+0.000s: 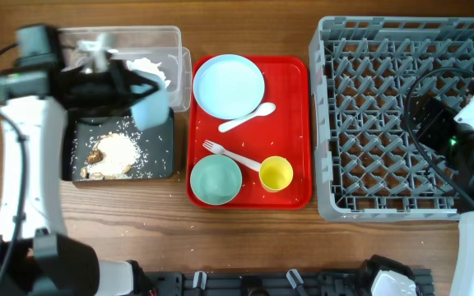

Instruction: Sort waste into correct bins and load items into the dishwasher rack

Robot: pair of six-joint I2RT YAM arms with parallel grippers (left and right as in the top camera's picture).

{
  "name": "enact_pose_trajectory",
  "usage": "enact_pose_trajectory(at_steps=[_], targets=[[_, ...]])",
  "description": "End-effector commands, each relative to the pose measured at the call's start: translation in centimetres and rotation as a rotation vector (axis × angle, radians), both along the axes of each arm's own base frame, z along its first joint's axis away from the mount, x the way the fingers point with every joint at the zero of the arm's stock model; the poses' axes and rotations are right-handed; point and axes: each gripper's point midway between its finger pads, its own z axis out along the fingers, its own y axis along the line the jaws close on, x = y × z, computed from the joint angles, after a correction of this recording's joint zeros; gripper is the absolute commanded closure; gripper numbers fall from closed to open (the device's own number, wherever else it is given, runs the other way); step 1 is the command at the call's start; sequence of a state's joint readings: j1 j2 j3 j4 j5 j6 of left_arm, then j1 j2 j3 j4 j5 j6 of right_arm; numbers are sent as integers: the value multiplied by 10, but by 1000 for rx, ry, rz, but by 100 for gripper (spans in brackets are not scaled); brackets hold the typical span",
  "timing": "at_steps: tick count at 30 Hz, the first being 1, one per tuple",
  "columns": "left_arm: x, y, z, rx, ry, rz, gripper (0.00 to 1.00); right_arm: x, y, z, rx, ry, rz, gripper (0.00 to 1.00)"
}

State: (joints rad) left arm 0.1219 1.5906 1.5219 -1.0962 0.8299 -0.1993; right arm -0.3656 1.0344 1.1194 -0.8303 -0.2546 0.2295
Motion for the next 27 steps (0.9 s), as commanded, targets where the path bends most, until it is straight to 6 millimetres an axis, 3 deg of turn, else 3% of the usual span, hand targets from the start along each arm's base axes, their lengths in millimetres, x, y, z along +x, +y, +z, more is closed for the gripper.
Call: enact_pose_trajectory(at_steps=[1,3,6,10,14,17,20,27], targets=[[1,-14,-15,305,47,144,96,2,1,7,-12,-19,21,4],[-2,-11,-24,390,92,218,96,2,1,7,-12,-19,21,4],[-2,-7,-21,336,132,275,96,2,1,7,-21,-19,29,3],[-9,-15,8,25,99,102,96,2,1,7,-19,-15,28,4],[-25,19,46,-341,-4,16,96,2,1,7,-19,-17,28,4],[-35,60,46,-504,-28,108,96,2,1,7,-19,-17,28,4],[-38,84,44,-622,-53,184,96,2,1,7,-19,-16,28,4],[-37,89,52,-729,-78,203,96,2,1,7,-19,-16,28,4]])
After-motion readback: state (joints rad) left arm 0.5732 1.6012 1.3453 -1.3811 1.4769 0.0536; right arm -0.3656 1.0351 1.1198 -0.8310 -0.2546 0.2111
